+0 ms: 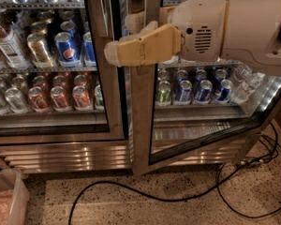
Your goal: Open right fridge door
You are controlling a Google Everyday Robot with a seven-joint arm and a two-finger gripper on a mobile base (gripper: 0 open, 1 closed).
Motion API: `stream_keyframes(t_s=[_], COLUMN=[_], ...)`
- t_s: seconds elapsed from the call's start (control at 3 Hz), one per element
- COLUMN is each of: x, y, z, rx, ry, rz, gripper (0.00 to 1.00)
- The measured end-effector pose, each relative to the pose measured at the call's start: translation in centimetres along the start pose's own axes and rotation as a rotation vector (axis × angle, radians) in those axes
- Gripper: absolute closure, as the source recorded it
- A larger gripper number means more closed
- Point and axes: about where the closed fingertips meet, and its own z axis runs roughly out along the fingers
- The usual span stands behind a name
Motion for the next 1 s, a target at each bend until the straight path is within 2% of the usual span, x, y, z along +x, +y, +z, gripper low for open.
stream_keyframes(t_s=[1.0], x=[0.29], y=[1.1], z=[-0.63], rx=[0.026], ry=[0.02], rz=[0.015], gripper=[0.0])
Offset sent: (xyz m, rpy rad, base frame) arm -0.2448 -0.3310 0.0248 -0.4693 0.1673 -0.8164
